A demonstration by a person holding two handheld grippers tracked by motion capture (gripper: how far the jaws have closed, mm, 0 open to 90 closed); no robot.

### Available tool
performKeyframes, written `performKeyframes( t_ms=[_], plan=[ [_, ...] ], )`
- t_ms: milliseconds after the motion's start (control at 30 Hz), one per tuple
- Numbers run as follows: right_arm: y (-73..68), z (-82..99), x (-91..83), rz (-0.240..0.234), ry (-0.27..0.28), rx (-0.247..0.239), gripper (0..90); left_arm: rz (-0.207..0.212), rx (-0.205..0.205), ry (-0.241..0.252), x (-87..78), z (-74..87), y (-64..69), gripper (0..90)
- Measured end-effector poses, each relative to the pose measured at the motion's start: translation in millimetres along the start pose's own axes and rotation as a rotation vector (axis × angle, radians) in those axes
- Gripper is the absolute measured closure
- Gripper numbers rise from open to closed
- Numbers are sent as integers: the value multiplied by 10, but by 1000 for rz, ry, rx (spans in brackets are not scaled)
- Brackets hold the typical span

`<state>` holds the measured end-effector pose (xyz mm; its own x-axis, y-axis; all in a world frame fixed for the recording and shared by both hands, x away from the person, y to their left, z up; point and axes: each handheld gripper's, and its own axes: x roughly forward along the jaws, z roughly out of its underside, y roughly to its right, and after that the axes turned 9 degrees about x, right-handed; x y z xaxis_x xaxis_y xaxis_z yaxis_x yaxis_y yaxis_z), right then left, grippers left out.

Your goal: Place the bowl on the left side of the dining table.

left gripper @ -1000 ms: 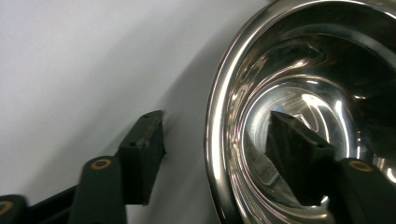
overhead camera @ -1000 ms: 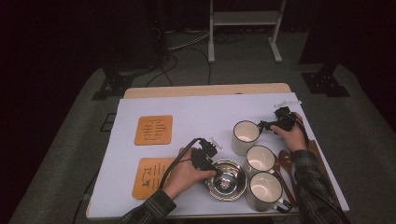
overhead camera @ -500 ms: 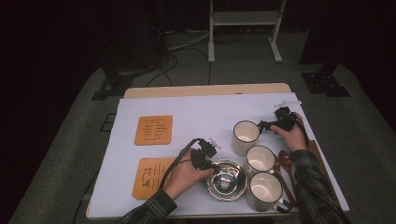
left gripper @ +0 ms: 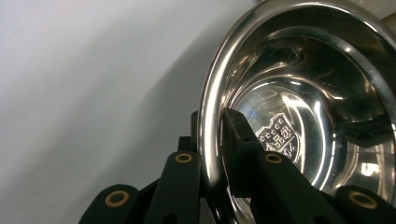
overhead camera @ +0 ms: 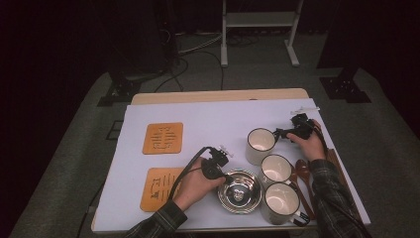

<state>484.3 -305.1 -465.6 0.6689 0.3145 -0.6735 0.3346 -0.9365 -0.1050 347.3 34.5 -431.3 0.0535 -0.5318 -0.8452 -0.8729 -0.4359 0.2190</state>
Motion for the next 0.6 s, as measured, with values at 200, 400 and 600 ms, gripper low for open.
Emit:
performKeyframes(
  t_ms=[200, 400, 600],
  plan=[
    [-1, 0, 0, 0, 0, 0, 129, 8, -6, -11, -9, -7, -4, 845],
    [-1, 0, 0, 0, 0, 0, 130, 39, -21, -9, -59, -17, -17, 863],
    [-1, 0, 0, 0, 0, 0, 129, 28, -4, -21, -101, -39, 10, 877]
  ],
)
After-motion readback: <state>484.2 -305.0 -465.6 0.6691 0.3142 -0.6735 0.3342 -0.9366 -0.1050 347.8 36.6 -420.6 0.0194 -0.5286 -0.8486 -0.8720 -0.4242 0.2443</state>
